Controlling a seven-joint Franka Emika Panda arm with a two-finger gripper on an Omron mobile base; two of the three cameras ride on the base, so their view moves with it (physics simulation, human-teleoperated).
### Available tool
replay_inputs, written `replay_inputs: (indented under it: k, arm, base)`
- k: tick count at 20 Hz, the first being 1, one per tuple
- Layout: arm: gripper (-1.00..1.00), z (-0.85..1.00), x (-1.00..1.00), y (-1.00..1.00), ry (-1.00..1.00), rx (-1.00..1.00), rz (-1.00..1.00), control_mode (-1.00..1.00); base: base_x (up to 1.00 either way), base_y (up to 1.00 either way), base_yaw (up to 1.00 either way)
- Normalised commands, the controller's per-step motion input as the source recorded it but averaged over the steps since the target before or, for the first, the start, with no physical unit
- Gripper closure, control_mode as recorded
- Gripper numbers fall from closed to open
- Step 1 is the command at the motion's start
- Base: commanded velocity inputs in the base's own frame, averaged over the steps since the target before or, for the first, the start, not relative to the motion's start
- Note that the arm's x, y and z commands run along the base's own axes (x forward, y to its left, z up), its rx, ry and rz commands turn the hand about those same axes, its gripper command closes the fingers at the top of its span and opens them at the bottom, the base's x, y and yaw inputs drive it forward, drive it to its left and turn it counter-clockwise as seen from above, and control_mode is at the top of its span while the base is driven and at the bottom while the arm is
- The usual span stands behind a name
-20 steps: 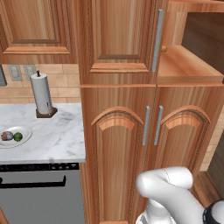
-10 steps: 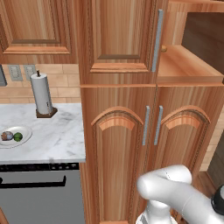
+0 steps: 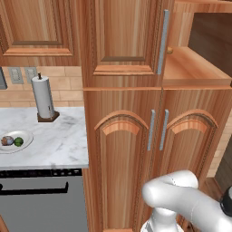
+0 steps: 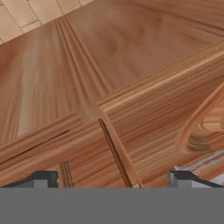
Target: Pick the avocado and bread from the counter and place them on the plate. Then pick the jam from the cabinet and place it next to the plate. Lastly close the cabinet door.
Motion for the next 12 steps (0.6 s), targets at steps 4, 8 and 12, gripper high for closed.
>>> replay_inputs:
  k: [4, 8, 12]
  arm:
    - [-1.0, 0.0, 0.0, 0.49, -0.03, -0.06, 0.0, -1.0]
    - [-1.0, 0.0, 0.07, 0.5, -0.02, -0.07, -0.02, -1.0]
    - [-1.0, 0.0, 0.22, 0.56, -0.02, -0.08, -0.08, -1.0]
  base:
    - [0.0, 0.0, 0.0]
    - [0.0, 0.0, 0.0]
    - [0.0, 0.0, 0.0]
